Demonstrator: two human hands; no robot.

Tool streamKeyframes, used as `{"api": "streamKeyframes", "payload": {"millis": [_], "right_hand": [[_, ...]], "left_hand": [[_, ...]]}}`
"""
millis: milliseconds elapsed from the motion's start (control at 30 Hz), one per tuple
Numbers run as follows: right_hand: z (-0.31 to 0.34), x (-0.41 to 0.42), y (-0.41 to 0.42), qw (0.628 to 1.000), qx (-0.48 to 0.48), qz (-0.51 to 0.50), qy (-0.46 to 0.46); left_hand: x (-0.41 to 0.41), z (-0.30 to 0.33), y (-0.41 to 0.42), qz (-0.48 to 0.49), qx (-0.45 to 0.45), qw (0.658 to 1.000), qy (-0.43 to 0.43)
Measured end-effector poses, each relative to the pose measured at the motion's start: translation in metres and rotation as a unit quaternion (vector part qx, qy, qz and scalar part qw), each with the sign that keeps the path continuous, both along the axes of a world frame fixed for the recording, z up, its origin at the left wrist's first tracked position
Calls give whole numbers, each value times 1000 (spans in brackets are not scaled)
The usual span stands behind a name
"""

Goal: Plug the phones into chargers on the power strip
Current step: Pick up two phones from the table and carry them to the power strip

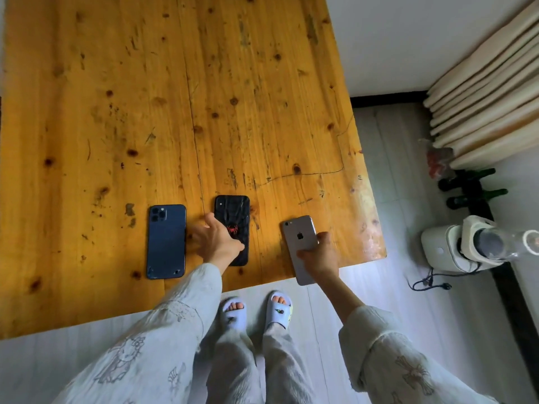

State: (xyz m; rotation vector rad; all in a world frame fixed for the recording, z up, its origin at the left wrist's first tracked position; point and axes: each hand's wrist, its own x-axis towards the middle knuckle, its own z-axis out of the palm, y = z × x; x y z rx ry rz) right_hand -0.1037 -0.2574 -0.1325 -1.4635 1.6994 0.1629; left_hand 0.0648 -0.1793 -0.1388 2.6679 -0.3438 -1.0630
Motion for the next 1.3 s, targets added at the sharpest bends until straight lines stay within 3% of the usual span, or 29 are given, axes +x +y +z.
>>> {"api": "streamKeyframes", "payload": {"millis": [233, 500, 600, 867, 1033, 1300], "right_hand": [[1, -25, 16, 982, 53, -161, -79], [31, -57, 36, 923, 112, -306, -207], [44, -71, 45, 906, 116, -331, -238], [66, -98, 73, 881, 96, -384, -259], [87, -135, 102, 860, 59, -423, -280], [123, -252, 194, 799, -33, -518, -303]], "left_hand": [[-23, -8, 4, -34, -24, 994, -104], [-33, -2, 9, -198, 17, 976, -89], [-37, -1, 16, -207, 22, 976, -67], [-38, 9, 15, -135, -55, 986, 77], [-63, 32, 32, -38, -102, 958, 265], [-193, 91, 77, -189, -113, 894, 390]]}}
